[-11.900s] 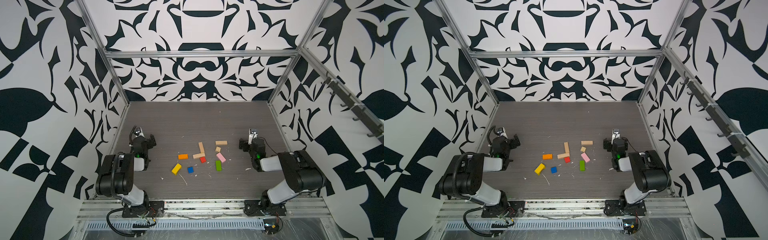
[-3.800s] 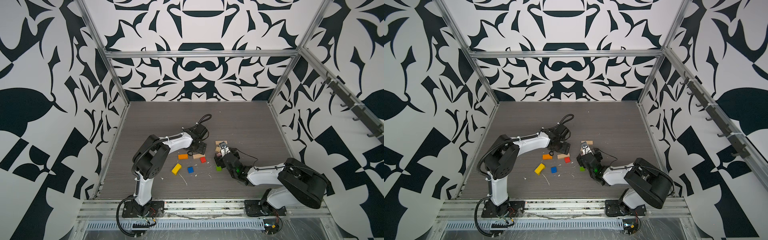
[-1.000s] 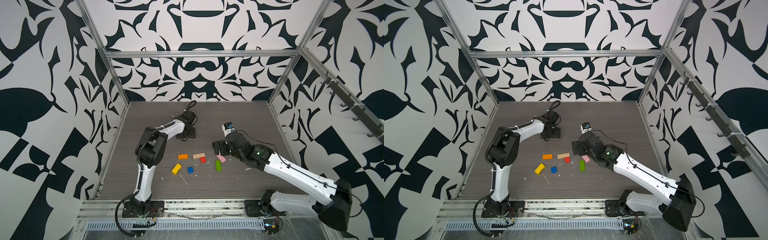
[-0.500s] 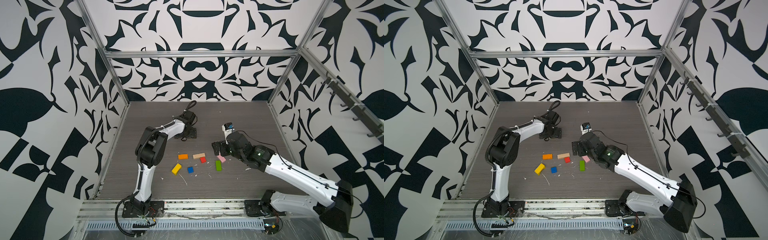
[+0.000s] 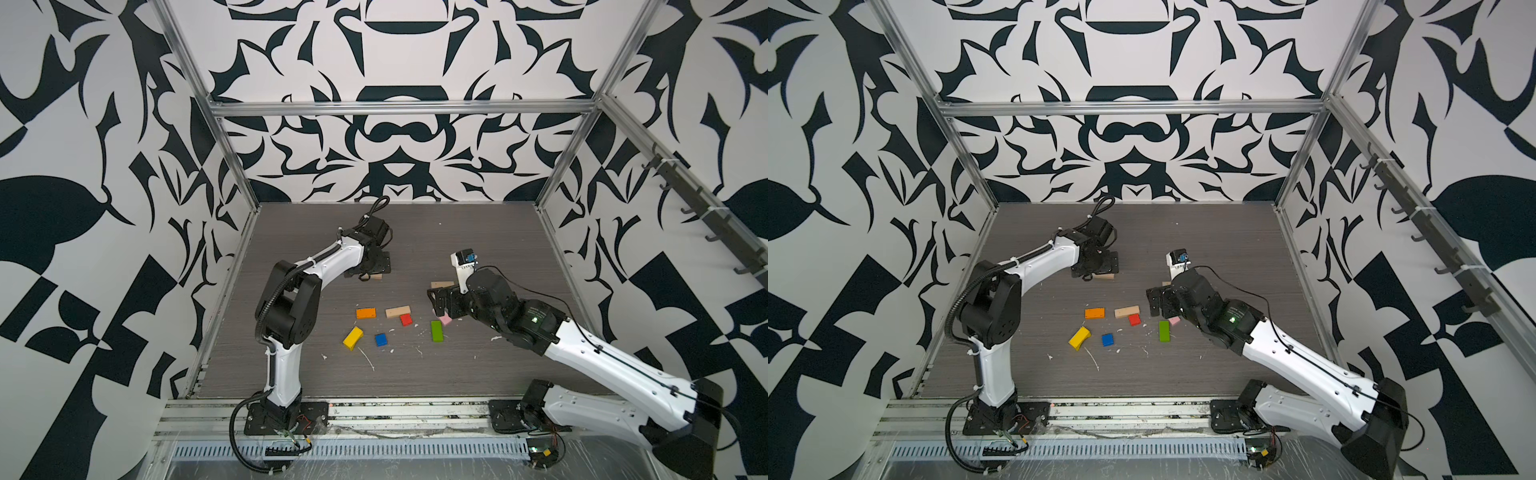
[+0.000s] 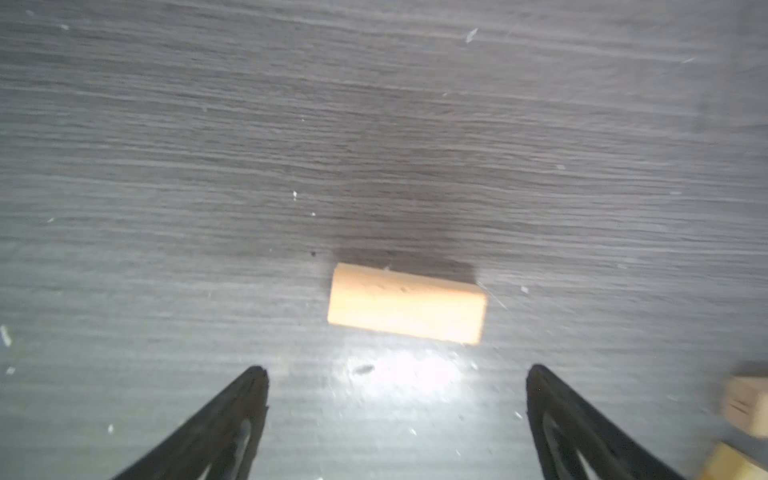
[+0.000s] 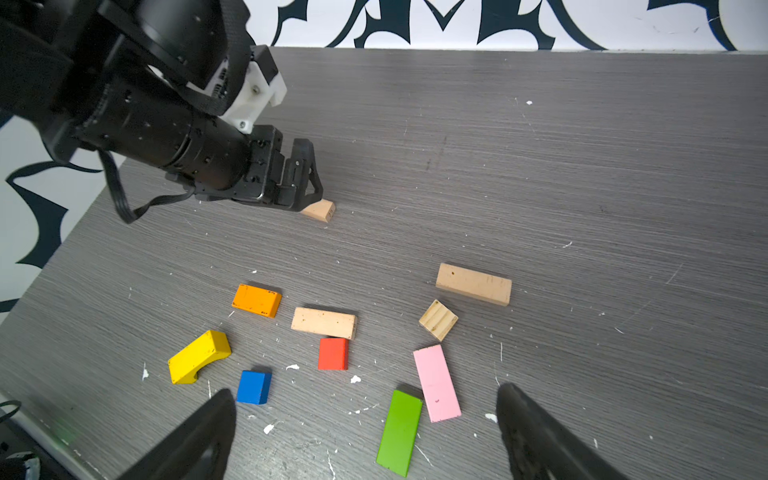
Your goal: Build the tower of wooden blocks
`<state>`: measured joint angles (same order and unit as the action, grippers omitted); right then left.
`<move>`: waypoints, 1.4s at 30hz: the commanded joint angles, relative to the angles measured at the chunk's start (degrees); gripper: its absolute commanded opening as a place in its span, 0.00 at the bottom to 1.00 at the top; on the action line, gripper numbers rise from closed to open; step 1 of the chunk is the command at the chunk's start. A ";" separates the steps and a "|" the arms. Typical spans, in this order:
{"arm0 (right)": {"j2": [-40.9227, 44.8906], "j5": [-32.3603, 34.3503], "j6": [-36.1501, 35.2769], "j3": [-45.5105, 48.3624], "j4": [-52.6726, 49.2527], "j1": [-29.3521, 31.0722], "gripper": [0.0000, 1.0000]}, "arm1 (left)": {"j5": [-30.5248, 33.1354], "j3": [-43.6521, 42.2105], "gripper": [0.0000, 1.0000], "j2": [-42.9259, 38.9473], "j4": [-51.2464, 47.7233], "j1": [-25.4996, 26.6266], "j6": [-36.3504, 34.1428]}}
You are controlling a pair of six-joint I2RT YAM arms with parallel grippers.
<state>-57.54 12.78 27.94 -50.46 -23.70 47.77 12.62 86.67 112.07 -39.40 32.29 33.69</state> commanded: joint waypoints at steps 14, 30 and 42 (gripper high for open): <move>6.49 -3.57 -1.59 2.51 -1.95 0.19 1.00 | -1.20 -4.31 0.98 -4.59 -4.94 12.26 14.54; 10.42 -5.30 -4.43 3.04 -8.06 0.20 0.99 | -0.27 -7.30 0.93 -3.35 -5.19 17.62 27.10; 10.92 -5.42 -5.51 2.47 -9.80 0.21 1.00 | -0.10 -7.82 0.92 -1.01 -3.19 18.06 28.45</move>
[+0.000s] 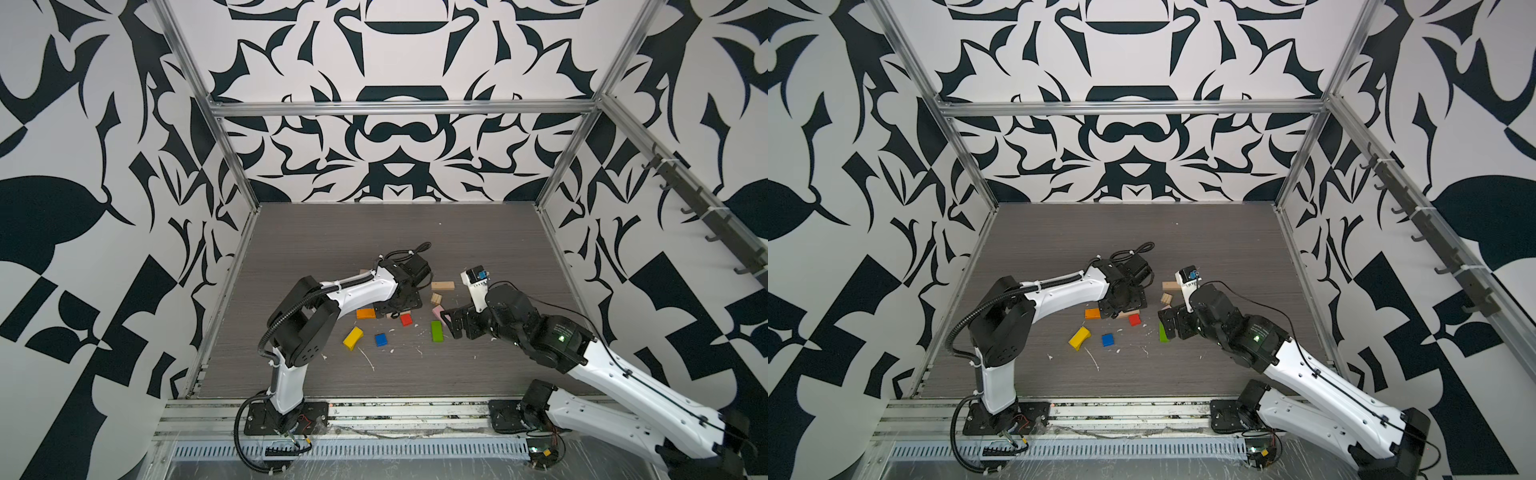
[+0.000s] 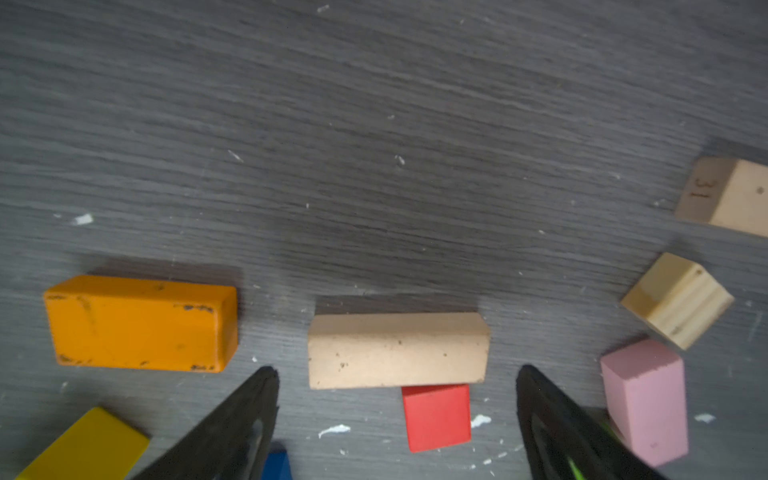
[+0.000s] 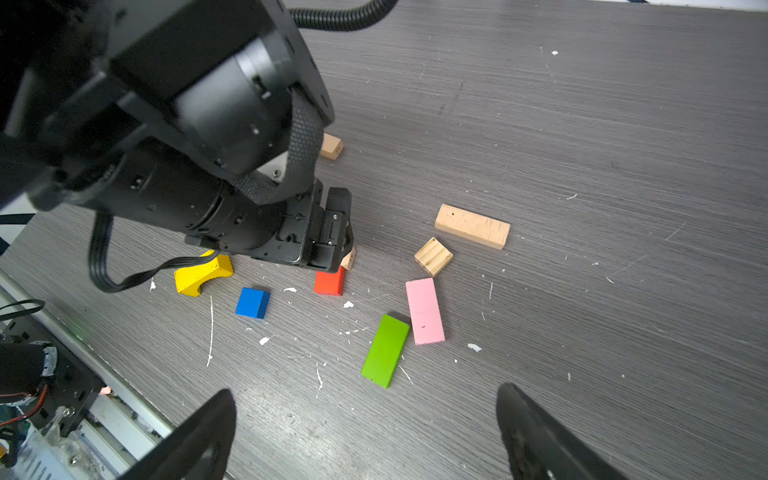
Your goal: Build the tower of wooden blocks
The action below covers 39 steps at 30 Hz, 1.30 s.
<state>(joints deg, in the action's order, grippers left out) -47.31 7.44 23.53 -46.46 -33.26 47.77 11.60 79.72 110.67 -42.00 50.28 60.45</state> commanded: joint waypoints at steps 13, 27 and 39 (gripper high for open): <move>0.76 -2.96 -0.74 0.01 -0.24 0.17 0.99 | -0.33 -3.31 0.87 1.84 2.85 0.08 -0.72; 1.67 -3.31 -0.33 0.93 -0.81 0.20 0.99 | -0.70 -3.07 0.87 3.85 4.94 -0.10 -3.20; 2.13 -2.71 0.07 1.32 -1.14 0.22 0.98 | 0.09 -1.41 0.78 5.91 1.40 -0.01 -2.73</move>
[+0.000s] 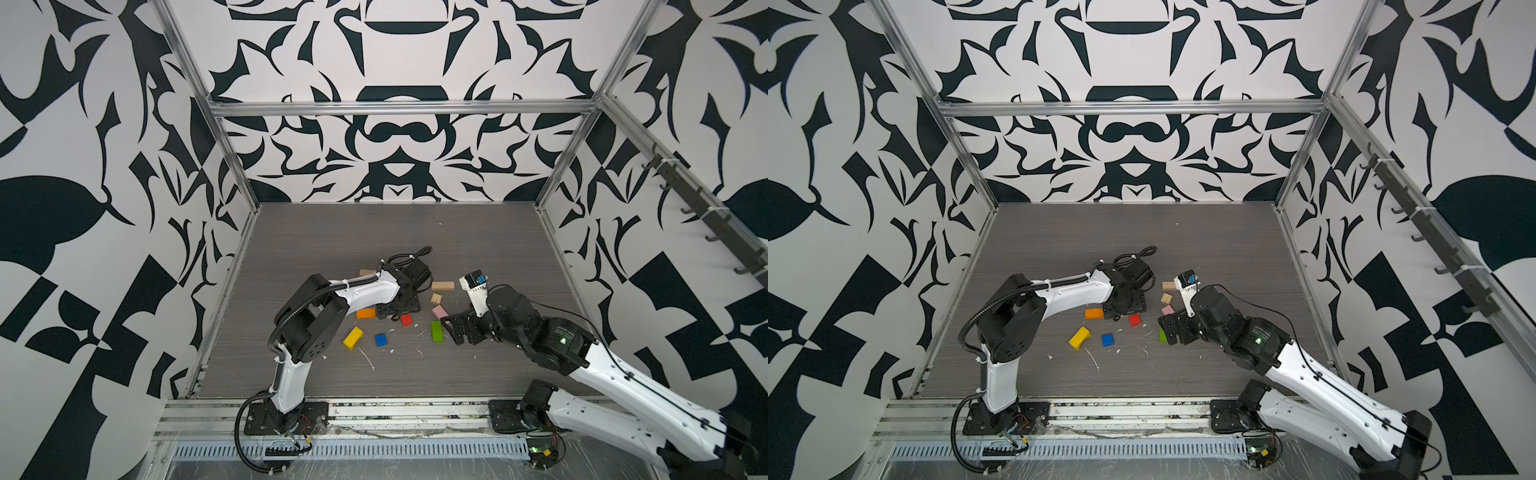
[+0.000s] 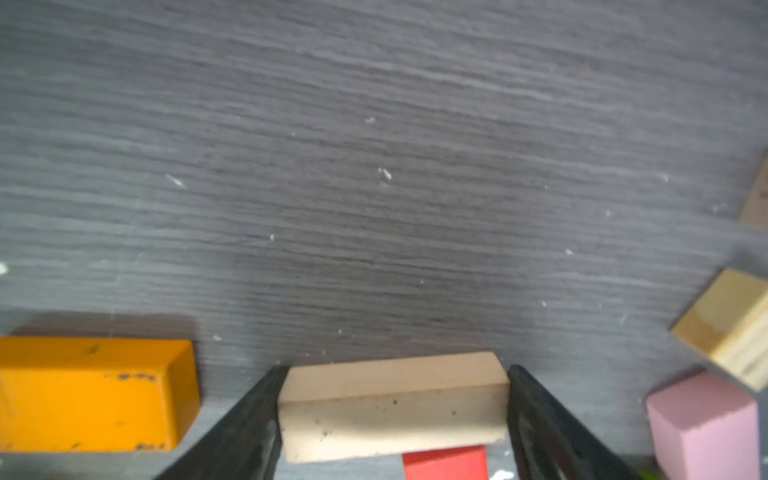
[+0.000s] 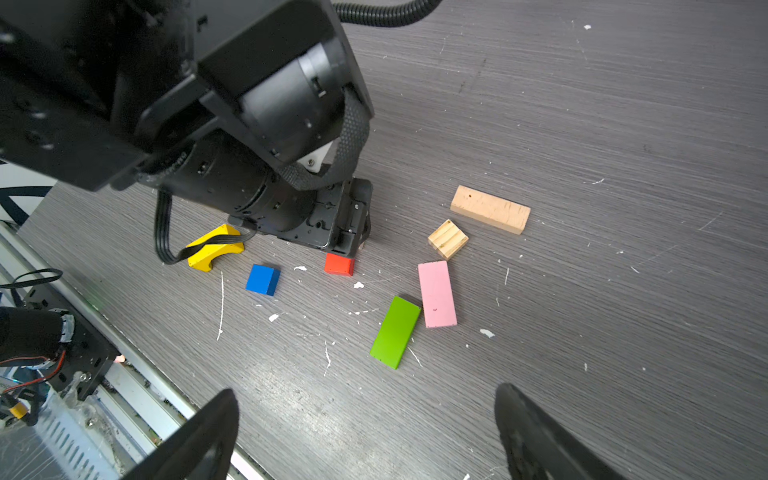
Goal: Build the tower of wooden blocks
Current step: 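Hold the wood bar in the left gripper and lift it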
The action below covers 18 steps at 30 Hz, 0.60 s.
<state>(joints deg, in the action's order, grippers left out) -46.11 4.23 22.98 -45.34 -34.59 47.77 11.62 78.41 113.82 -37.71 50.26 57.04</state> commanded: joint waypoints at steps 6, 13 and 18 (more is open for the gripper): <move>1.72 0.69 1.01 1.05 0.29 0.20 0.98 | 0.93 0.52 0.70 2.35 -3.95 0.01 -0.01; 1.31 0.78 0.49 0.70 0.16 0.21 0.98 | 1.30 1.18 0.63 1.22 -3.39 -0.72 -3.80; 1.71 0.70 1.02 1.07 0.47 0.21 0.98 | 0.30 0.10 0.59 -1.32 -1.88 -2.90 -7.17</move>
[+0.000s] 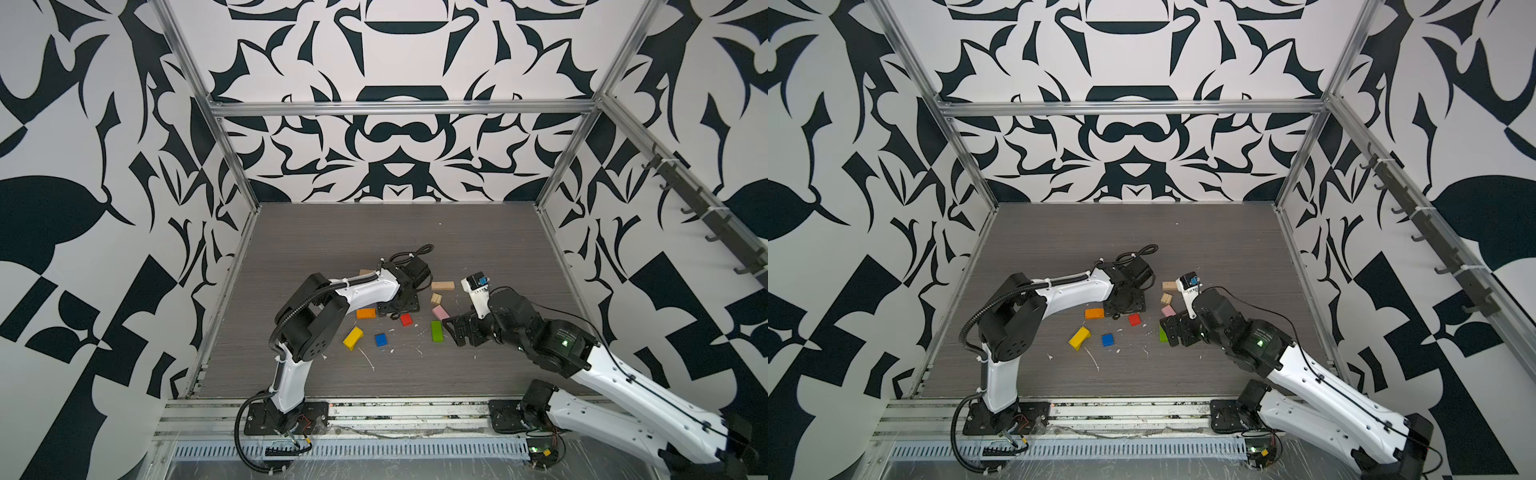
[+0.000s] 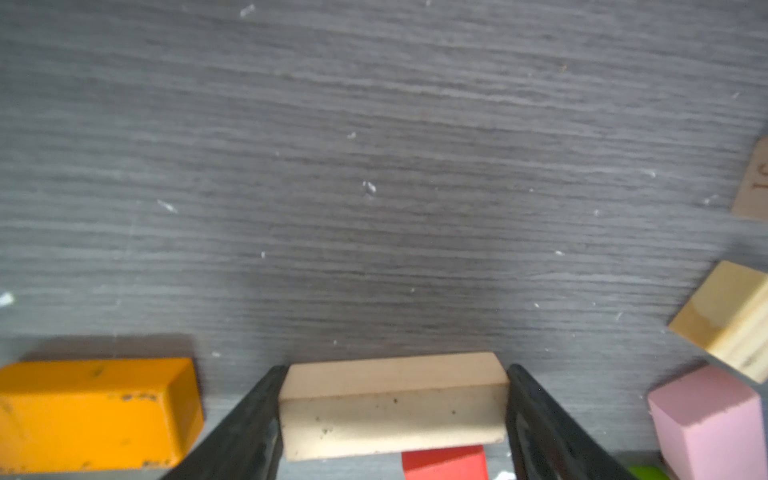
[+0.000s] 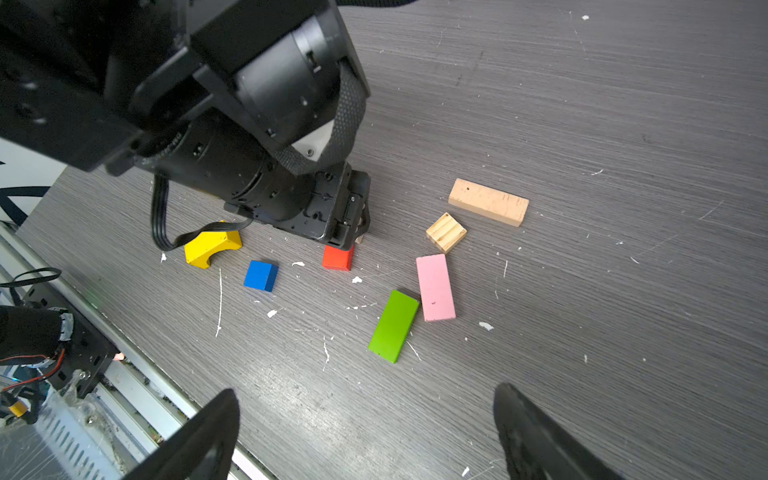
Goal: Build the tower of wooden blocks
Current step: 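Hold the wood bar in the left gripper and lift it, then carry the held wood bar over another wood bar and lower onto it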
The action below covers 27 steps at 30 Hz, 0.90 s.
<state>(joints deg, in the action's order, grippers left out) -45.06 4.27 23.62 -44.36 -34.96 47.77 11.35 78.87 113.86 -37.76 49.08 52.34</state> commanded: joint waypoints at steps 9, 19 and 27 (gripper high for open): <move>-2.22 0.82 0.28 -0.94 3.67 0.17 0.97 | -1.11 -0.63 0.58 -4.94 -2.00 -6.74 -8.47; -10.02 2.05 3.48 -0.30 13.54 0.21 0.97 | -4.60 -1.65 0.58 -6.18 -2.32 -14.78 -19.61; -16.38 3.80 4.20 -4.26 14.97 0.16 0.97 | -6.91 -3.19 0.58 -3.00 0.89 -18.86 -24.99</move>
<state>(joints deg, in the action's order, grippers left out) -60.80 5.89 26.89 -45.23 -22.39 47.77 6.26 76.66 109.62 -37.15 30.79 30.44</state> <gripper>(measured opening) 0.970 0.784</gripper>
